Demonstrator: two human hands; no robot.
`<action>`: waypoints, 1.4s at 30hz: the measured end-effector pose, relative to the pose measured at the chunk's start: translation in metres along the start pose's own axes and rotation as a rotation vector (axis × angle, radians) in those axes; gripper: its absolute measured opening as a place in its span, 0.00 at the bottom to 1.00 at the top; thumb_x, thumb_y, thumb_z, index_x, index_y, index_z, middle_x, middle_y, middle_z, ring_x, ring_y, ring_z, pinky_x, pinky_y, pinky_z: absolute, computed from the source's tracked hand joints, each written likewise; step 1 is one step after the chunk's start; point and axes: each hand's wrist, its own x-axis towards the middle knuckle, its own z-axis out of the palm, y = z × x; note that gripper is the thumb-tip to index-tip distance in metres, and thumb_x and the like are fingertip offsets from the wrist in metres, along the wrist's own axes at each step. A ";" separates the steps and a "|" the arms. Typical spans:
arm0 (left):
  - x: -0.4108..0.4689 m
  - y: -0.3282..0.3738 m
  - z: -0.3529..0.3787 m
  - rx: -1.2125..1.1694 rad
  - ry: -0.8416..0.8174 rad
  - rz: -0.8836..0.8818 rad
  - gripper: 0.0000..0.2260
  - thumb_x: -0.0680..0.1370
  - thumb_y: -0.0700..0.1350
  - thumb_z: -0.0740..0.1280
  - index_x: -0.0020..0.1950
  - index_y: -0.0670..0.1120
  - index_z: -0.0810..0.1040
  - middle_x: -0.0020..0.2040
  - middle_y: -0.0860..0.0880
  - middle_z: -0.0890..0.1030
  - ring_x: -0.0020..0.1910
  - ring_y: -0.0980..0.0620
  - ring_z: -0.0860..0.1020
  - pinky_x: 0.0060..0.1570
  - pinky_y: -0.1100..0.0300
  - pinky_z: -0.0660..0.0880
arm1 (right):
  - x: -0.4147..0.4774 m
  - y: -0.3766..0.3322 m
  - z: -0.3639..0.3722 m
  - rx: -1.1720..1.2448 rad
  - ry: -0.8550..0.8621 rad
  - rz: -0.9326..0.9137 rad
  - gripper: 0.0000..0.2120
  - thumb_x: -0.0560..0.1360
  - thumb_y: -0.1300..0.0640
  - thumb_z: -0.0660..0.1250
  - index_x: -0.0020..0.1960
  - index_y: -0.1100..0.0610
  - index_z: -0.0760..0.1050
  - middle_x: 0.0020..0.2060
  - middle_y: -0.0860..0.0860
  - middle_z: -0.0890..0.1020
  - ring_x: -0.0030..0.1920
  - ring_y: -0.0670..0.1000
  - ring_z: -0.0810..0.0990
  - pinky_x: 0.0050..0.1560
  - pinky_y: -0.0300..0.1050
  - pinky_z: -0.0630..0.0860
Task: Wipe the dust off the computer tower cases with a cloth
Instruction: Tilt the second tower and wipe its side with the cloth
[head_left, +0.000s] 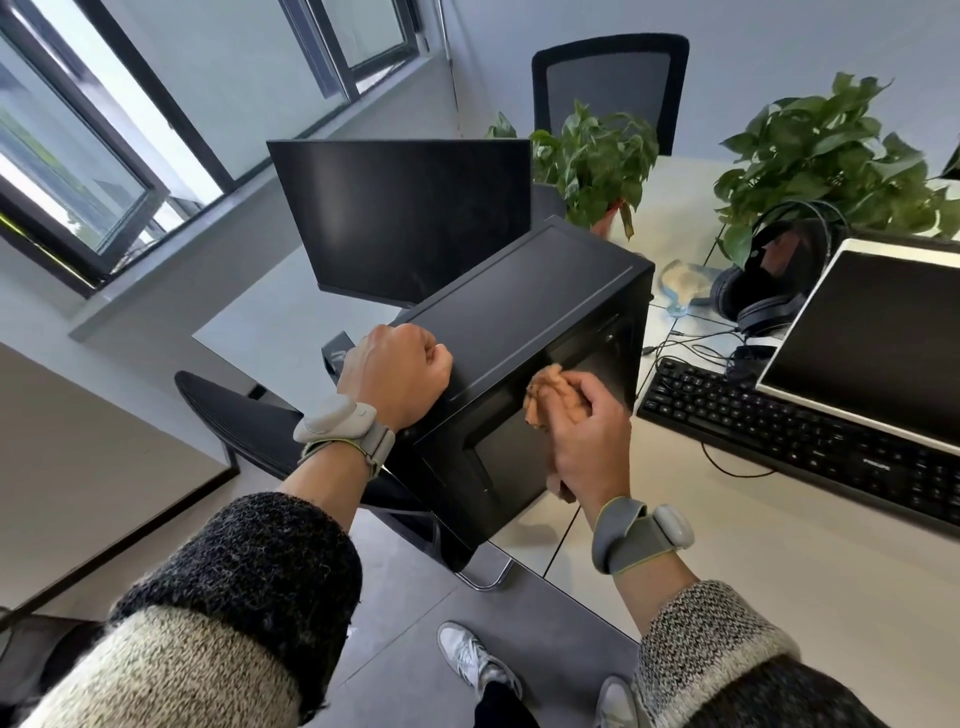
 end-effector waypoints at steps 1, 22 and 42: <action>0.000 0.000 0.000 0.002 -0.003 0.003 0.18 0.78 0.48 0.63 0.29 0.44 0.73 0.26 0.46 0.74 0.27 0.46 0.75 0.28 0.61 0.66 | 0.002 -0.003 0.000 -0.004 0.004 -0.012 0.03 0.81 0.53 0.73 0.53 0.53 0.83 0.43 0.41 0.84 0.44 0.43 0.83 0.45 0.42 0.82; -0.001 0.001 -0.002 -0.013 0.000 0.019 0.19 0.78 0.47 0.64 0.27 0.47 0.70 0.25 0.49 0.71 0.25 0.51 0.71 0.28 0.63 0.63 | 0.007 0.002 -0.003 -0.063 -0.013 -0.015 0.05 0.82 0.52 0.71 0.54 0.54 0.83 0.42 0.41 0.83 0.44 0.42 0.82 0.42 0.32 0.76; 0.002 -0.002 0.000 -0.010 0.004 0.018 0.18 0.76 0.48 0.63 0.29 0.42 0.69 0.25 0.46 0.71 0.28 0.43 0.73 0.30 0.57 0.67 | 0.022 -0.003 -0.008 -0.093 0.005 0.064 0.07 0.82 0.51 0.72 0.50 0.54 0.83 0.39 0.43 0.84 0.40 0.42 0.82 0.39 0.41 0.81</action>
